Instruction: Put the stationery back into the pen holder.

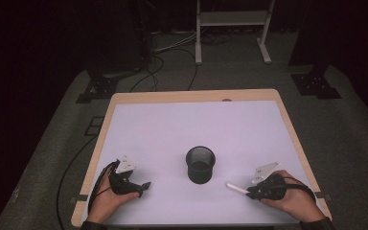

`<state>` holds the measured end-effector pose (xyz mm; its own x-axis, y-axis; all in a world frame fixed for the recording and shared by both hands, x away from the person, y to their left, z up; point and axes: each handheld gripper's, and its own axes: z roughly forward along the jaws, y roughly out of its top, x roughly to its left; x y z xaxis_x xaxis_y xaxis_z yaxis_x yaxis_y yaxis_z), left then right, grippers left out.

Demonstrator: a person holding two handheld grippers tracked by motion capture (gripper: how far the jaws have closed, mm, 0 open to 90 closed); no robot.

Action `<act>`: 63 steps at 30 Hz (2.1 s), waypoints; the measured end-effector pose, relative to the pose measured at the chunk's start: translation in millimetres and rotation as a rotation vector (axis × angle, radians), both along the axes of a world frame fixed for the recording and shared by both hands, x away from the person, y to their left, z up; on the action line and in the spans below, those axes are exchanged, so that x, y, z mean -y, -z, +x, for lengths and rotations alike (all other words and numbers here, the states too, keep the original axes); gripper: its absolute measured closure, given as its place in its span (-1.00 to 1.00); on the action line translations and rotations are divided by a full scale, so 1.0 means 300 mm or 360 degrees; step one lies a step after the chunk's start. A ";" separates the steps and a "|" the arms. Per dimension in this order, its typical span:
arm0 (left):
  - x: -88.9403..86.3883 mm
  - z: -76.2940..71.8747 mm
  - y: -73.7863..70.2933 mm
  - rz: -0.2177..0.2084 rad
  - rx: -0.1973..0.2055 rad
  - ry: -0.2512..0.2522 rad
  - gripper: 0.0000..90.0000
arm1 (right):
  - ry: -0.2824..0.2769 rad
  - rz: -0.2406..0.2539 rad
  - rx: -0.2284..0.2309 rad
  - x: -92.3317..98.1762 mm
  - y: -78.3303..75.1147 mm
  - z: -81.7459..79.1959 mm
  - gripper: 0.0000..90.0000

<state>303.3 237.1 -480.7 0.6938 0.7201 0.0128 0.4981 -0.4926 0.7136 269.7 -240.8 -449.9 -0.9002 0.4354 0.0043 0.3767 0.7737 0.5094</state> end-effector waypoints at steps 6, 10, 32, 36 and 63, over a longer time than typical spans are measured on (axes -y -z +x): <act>0.000 0.000 0.000 0.0000 0.0000 0.0000 -0.99 | 0.0132 -0.0014 0.0009 0.066 -0.004 0.006 0.73; 0.000 0.000 0.000 0.0000 0.0000 0.0000 -0.99 | 0.0162 -0.0030 0.0005 0.083 0.003 0.007 0.72; 0.000 0.000 0.000 -0.0002 -0.0003 -0.0003 -0.99 | 0.0158 -0.0135 -0.0080 -0.069 -0.051 0.094 0.60; 0.000 0.000 0.000 -0.0002 -0.0003 -0.0002 -0.99 | 0.0138 -0.0184 -0.0117 -0.097 -0.044 0.117 0.59; 0.000 0.000 0.000 0.0002 -0.0002 0.0001 -0.99 | 0.0149 -0.0266 -0.0231 -0.144 -0.024 0.164 0.74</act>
